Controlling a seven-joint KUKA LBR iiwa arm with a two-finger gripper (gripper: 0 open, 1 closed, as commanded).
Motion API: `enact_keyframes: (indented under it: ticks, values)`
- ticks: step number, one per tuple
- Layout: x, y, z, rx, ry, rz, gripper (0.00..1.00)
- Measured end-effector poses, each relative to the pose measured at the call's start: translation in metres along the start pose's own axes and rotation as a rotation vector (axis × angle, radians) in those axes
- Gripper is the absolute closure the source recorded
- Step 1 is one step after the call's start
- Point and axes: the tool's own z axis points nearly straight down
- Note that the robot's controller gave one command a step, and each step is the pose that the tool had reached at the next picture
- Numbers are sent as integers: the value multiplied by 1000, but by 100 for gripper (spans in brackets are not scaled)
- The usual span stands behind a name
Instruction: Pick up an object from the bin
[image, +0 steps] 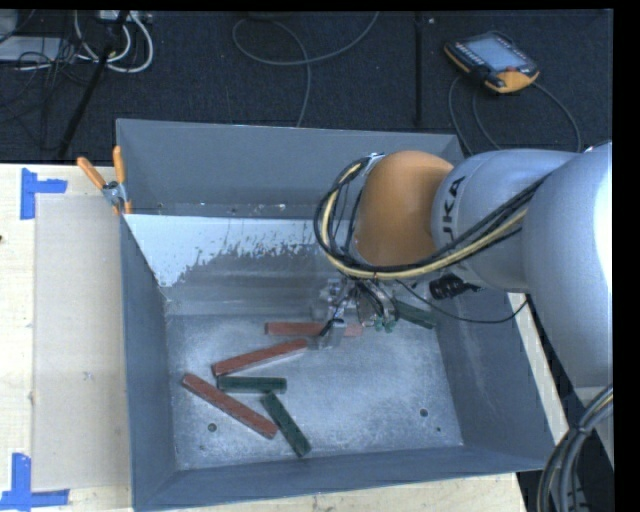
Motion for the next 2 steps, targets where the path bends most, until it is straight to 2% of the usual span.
enact_keyframes:
  ticks: [1, 2]
  values:
    - [7, -10, -18, 0, 5, -83, 100]
    - [20, -10, -150, 0, -1, -80, 100]
